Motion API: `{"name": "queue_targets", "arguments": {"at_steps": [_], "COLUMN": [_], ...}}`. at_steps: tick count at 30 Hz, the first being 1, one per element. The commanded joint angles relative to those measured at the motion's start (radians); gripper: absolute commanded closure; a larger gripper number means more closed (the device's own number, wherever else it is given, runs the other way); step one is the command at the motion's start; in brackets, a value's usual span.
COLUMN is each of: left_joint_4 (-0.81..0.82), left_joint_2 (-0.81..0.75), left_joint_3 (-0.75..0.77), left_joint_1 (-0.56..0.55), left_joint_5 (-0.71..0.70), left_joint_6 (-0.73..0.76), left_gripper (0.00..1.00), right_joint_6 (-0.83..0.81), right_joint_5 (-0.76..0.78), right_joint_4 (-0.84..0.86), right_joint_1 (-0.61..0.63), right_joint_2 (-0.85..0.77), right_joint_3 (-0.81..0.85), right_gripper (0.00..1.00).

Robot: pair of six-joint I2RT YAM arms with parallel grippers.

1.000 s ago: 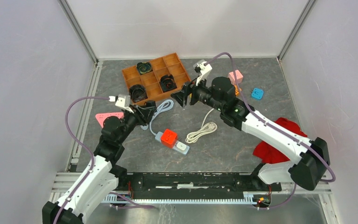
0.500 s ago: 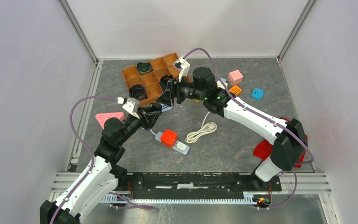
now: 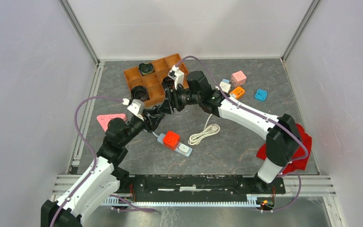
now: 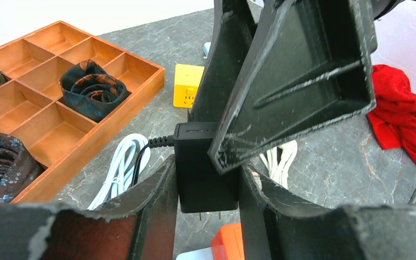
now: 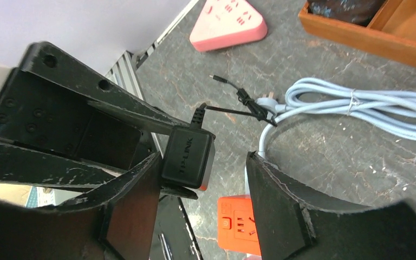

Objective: Insert the plug
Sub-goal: Insert the plug into the socket.

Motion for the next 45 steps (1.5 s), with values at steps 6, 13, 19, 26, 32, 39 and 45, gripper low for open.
{"name": "queue_targets", "arguments": {"at_steps": [6, 13, 19, 26, 32, 39, 45], "left_joint_4": [0.035, -0.042, -0.166, -0.355, -0.558, -0.618, -0.614], "left_joint_2": [-0.005, -0.006, -0.05, -0.05, 0.082, 0.181, 0.246], "left_joint_3": [0.015, 0.053, 0.104, 0.219, 0.409, 0.421, 0.364], "left_joint_1": [-0.01, -0.009, -0.009, -0.009, -0.007, -0.006, 0.022], "left_joint_5": [0.033, 0.027, -0.071, -0.307, -0.324, -0.197, -0.067], "left_joint_6": [0.071, 0.048, -0.024, -0.251, -0.348, -0.452, -0.538], "left_gripper": [0.98, 0.64, 0.23, 0.0, 0.0, 0.02, 0.08], "right_joint_6": [-0.044, -0.04, -0.106, -0.159, -0.243, -0.347, -0.378], "right_joint_5": [-0.065, -0.044, 0.061, 0.184, 0.315, 0.274, 0.197], "right_joint_4": [-0.038, 0.086, 0.087, 0.052, -0.025, 0.037, 0.133], "right_joint_1": [0.017, 0.016, -0.003, -0.08, -0.126, -0.126, -0.095], "right_joint_2": [0.052, 0.011, -0.057, -0.19, -0.337, -0.418, -0.402], "right_joint_3": [0.085, 0.002, -0.021, -0.021, -0.009, -0.277, -0.488], "right_gripper": [0.51, 0.99, 1.0, 1.0, 1.0, 1.0, 1.0]}}
